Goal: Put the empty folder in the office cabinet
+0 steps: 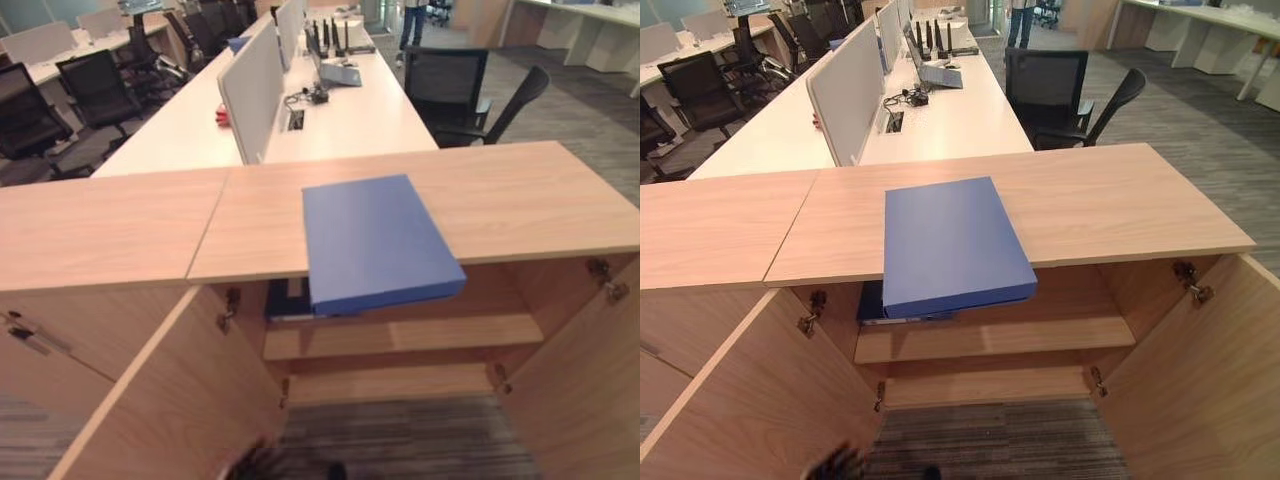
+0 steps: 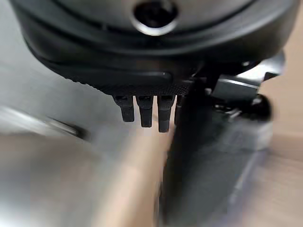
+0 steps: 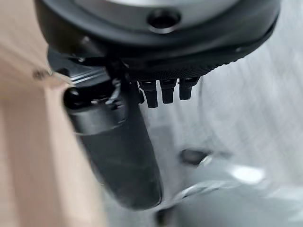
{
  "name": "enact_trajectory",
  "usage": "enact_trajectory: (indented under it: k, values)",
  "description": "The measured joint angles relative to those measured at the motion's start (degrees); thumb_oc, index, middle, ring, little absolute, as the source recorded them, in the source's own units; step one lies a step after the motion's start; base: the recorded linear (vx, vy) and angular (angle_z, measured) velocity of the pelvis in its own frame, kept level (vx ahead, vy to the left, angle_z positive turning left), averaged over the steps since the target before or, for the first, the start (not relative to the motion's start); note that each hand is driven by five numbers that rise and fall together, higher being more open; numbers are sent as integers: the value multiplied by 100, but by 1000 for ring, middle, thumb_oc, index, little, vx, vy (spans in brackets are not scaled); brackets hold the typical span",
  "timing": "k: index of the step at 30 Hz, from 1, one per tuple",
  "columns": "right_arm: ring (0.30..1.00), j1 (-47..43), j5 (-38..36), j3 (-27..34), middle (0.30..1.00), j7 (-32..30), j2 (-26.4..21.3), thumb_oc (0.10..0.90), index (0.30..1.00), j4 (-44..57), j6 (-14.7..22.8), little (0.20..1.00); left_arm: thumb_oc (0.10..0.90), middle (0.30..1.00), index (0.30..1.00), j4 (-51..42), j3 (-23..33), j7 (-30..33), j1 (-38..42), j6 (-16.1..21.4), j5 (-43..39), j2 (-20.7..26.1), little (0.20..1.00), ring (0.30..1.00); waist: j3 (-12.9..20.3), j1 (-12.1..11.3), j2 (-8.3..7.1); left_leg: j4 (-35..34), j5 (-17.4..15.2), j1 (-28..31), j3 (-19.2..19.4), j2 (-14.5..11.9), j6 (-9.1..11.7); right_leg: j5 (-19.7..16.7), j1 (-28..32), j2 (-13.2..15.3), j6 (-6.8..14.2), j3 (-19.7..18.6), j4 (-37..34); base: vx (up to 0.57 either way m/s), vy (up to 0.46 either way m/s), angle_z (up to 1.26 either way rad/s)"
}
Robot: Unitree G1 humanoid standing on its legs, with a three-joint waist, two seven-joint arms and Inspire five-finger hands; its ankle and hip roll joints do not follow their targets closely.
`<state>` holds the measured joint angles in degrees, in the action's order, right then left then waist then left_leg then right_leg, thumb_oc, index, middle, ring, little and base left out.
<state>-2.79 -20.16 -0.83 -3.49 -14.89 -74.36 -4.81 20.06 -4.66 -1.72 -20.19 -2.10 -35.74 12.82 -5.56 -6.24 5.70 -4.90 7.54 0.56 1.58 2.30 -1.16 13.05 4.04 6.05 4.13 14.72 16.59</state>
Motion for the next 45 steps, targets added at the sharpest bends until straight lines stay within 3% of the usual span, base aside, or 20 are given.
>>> enact_trajectory:
  k: [2,4,5,6,10,11,12,13,14,17,19,21,22,24,27,30,31,34,40,45]
  values:
    - [900,-193,-168,-9,900,80,20,800,900,95,-20,900,800,900,900,-221,150,111,424,17,6,-3,900,900,-110,-35,151,0,-11,-89,-2,-12,-33,214,-585,398,86,4,965,-29,-264,-11]
    - [900,365,-260,-123,900,42,106,800,900,1605,-182,900,800,900,900,-795,615,149,376,29,13,-49,900,900,-146,29,98,-6,-105,-262,86,-2,81,9,-834,969,35,-17,460,14,-293,6]
    - [900,530,-280,-94,900,121,280,800,900,1850,-9,900,800,900,900,-1016,805,234,319,109,13,62,900,900,-170,88,-148,131,-241,-315,162,151,197,-254,-857,1438,196,-3,-113,88,-328,-17]
    - [900,316,-435,-47,900,278,397,800,900,1618,164,900,800,900,900,-1041,1054,360,343,212,16,211,900,900,-391,70,-232,1179,-735,-486,149,44,35,-951,-838,1728,914,294,-20,137,-331,-33]
    - [900,-56,-551,-7,900,264,321,800,900,878,80,900,800,900,900,-708,1168,624,424,310,22,-38,900,900,-361,-53,-250,870,-656,-375,-9,-326,272,-1101,-611,1219,591,258,-453,162,-333,-9]
    - [900,-46,-582,13,900,250,346,800,900,801,41,900,800,900,900,-709,1097,627,390,266,48,-53,900,900,-406,-35,-435,574,-726,-175,-24,-349,409,-1148,-524,1186,453,413,-655,188,-367,27]
    - [900,-53,-580,11,900,256,280,800,900,678,43,900,800,900,900,-723,1030,654,334,250,66,-114,900,900,-422,-28,-480,659,-709,-58,-51,-449,403,-1061,-478,1149,466,536,-569,231,-529,31]
    - [900,71,-580,22,900,276,210,800,900,622,12,900,800,900,900,-793,1033,644,230,239,77,-251,900,900,-332,-6,-313,623,-678,104,-62,-818,487,-1037,-401,906,402,595,-544,51,-281,19]
    - [900,179,-577,21,900,252,211,800,900,574,13,900,800,900,900,-747,1034,636,250,248,95,-301,900,900,-326,-28,-322,450,-607,259,-46,-848,575,-939,-351,882,334,585,-435,59,-423,20]
    - [900,313,-582,-7,900,235,218,800,900,421,25,900,800,900,900,-760,1046,745,209,268,87,-296,900,900,-294,31,-526,377,-528,111,-226,-1062,685,-638,-592,683,187,542,-68,-30,-322,20]
    - [900,330,-589,84,900,195,239,800,900,422,78,900,800,900,900,-644,993,799,350,251,37,-290,900,900,-316,79,-508,385,-280,-151,-350,-1248,811,-627,-672,468,62,700,-112,-105,-240,45]
    - [900,335,-590,160,900,133,232,800,900,441,115,900,800,900,900,-576,854,858,489,229,33,-277,900,900,-357,148,-507,374,63,-366,-301,-1219,446,-631,-668,391,-6,954,-161,-38,-206,80]
    - [900,289,-591,170,900,89,221,800,900,427,156,900,800,900,900,-611,739,846,644,227,13,-276,900,900,-442,139,-533,400,363,-525,181,-1226,91,-646,-679,460,-158,1167,-342,0,-135,73]
    - [900,226,-591,180,900,41,243,800,900,449,184,900,800,900,900,-639,743,849,517,204,13,-249,900,900,-489,133,-603,627,175,-513,580,-1187,49,-655,-600,454,-313,1232,-455,5,-68,33]
    - [900,311,-588,209,900,41,136,800,900,491,192,900,800,900,900,-660,725,789,297,202,16,-262,900,900,-518,141,-450,576,-18,-211,701,-1055,377,-606,-547,412,-222,1232,-421,38,-26,12]
    - [900,384,-587,210,900,42,127,800,900,485,169,900,800,900,900,-657,742,789,171,183,41,-263,900,900,-483,125,-370,408,-46,-124,638,-1077,422,-646,-533,373,-151,1231,-430,39,-9,-2]
    - [900,428,-588,213,900,42,126,800,900,483,172,900,800,900,900,-657,762,785,164,169,56,-263,900,900,-447,129,-282,327,-148,-88,648,-1120,561,-655,-546,330,-137,1231,-420,55,-4,0]
    - [900,465,-591,213,900,40,220,800,900,486,177,900,800,900,900,-669,987,782,166,103,233,-246,900,900,-440,103,-397,220,-184,-19,701,-1081,517,-771,-508,318,-24,1074,-569,54,-3,-7]
    - [900,525,-592,210,900,27,365,800,900,486,129,900,800,900,900,-1154,1800,1156,53,47,1001,-257,900,900,-287,-35,-345,139,-207,183,644,-1021,452,-1047,-61,241,25,1140,-1146,55,-18,6]
    - [900,676,-591,158,900,21,405,800,900,486,199,900,800,900,900,-2719,2989,2133,108,134,1799,-278,900,900,-125,-193,-386,133,-184,247,557,-1048,515,-1081,159,150,37,1239,-1382,33,-29,9]
